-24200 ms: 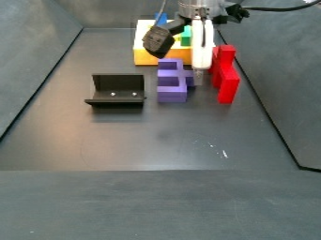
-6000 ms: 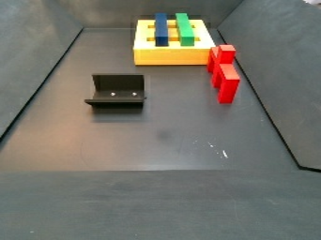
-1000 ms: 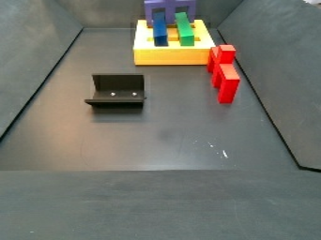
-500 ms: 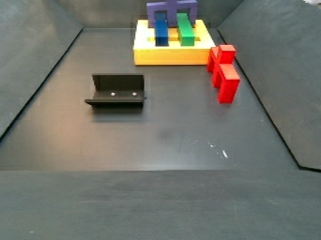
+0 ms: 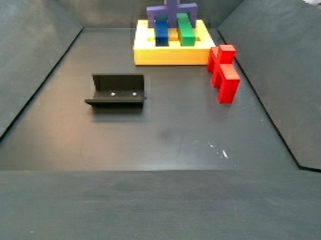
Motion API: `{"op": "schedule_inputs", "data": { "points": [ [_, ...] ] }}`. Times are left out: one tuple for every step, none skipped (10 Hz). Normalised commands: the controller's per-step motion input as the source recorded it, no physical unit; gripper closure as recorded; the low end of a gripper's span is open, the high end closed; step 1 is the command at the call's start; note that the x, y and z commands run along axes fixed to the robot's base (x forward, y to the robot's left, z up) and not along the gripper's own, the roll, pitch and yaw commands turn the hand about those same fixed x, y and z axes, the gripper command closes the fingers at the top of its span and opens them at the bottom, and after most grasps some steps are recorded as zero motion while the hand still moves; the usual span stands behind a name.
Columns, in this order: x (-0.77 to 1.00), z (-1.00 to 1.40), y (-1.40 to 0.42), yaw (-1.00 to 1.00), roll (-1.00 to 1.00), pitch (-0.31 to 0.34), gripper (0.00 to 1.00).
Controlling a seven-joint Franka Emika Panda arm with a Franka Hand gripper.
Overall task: Pick up the purple object. Move up. Place the purple object on the fixture. Regrasp the purple object. Move to above the board. Insert the purple object.
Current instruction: Insert the purple object.
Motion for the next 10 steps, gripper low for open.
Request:
{"op": "schedule_inputs", "data": {
  "points": [
    [0.00,-0.42,-0.21,0.03,-0.03,-0.100,1.00],
    [-0.05,-0.50,-0.29,0.05,0.01,-0.159,1.00],
    [-0.05,-0.46,-0.23,0.12,0.12,-0.156,1.00],
    [0.00,-0.54,0.01,0.00,0.04,-0.149,1.00],
    [0.00,-0.58,0.21,0.00,-0.01,-0.129,1.00],
    [0.30,-0.43,-0.15,0.18,-0.03,-0.011,1.00],
    [0.47,-0.46,-0.13,0.19,0.00,0.000,1.00],
    [0.40,-0.26,-0.06,0.17,0.02,0.000,1.00],
    [0.00,-0.31,0.00,0.05,0.00,-0.033,1.00],
    [-0.19,-0.31,0.11,0.00,-0.05,-0.116,1.00]
  ]
}}
